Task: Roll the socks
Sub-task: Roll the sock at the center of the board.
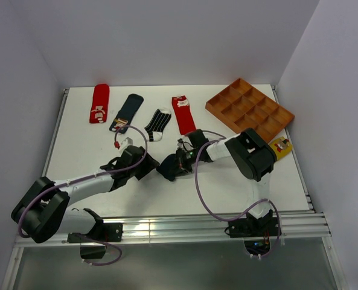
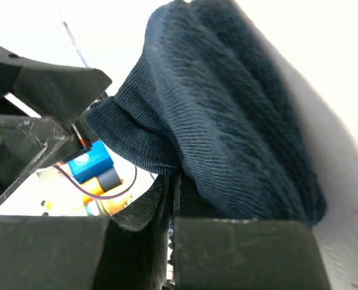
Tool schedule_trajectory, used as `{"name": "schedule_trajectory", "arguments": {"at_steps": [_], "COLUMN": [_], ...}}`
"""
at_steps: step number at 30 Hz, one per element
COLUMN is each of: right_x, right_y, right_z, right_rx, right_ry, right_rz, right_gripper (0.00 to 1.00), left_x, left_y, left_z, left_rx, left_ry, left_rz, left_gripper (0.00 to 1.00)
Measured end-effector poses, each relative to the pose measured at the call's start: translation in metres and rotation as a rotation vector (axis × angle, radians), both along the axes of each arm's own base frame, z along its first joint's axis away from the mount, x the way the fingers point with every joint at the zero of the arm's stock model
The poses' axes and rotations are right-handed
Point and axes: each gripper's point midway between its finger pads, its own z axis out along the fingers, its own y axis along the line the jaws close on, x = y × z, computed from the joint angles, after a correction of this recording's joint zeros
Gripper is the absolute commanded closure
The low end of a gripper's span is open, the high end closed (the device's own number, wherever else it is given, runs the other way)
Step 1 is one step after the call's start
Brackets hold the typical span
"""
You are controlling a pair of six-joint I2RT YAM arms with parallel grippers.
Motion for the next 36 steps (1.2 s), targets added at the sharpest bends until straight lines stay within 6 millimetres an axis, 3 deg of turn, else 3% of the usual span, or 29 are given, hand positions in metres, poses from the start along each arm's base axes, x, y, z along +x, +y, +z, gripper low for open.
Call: {"name": "schedule_trajectory", "arguments": {"at_steps": [6,13,20,25,31,36], "right_x": [0.000,0.000,0.001,0.001,0.005,0.014], "right_y": [0.000,-0.001,-0.001,-0.002,-0.008,-0.017], "right_z": [-0.001,0.000,-0.001,-0.001,0.002,0.015], "right_rx": [0.036,0.041,0.036,0.027,-0.019,-0.089], "right_ry": [0.002,-0.001,0.000,-0.009,-0.067,-0.212], "right_rz": [-0.045,-0.075,-0.086,-0.090,-0.097,-0.103], "right_gripper": [1.00,1.00,1.00,0.99,0.85,0.68], "left_x": [-0.003,-0.010,0.000,0.003,0.006,0.007], "left_y": [-0.011,-0.016,-0.030,-0.037,-0.042,-0.044], "left_z": [0.004,-0.021,-0.022,-0.026,-0.027,-0.027], "left_rx": [-0.036,-0.014,-0.027,-0.026,-0.015,0.000], "left_ry": [-0.009,0.060,0.071,0.089,0.100,0.111], "left_rz": [-0.018,-0.040,-0.064,-0.083,-0.100,-0.112], "left_gripper": [0.44,0.53,0.59,0.74,0.98,1.00]}}
